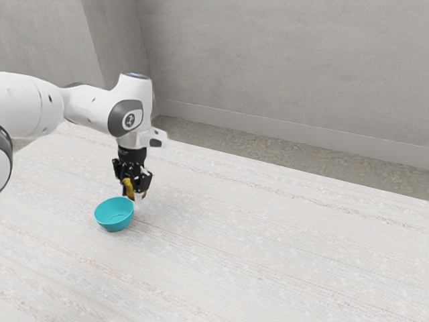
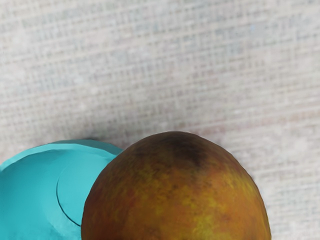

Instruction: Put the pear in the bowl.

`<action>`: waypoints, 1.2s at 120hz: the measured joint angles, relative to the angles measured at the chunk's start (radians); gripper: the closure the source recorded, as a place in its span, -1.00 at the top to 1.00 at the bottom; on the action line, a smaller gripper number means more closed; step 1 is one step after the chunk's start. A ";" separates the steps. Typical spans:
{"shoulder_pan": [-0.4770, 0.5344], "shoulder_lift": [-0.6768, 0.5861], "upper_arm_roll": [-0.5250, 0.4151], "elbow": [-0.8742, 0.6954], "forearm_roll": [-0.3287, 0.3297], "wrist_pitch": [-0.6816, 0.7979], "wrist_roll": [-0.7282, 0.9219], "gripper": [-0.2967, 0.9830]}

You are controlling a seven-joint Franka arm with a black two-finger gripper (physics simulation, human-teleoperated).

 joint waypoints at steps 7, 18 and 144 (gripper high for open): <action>0.013 -0.023 0.000 -0.028 0.005 0.010 0.002 -0.37; 0.026 -0.067 0.010 -0.090 0.010 0.029 0.004 -0.37; -0.049 -0.277 0.034 -0.044 -0.031 0.045 0.041 0.47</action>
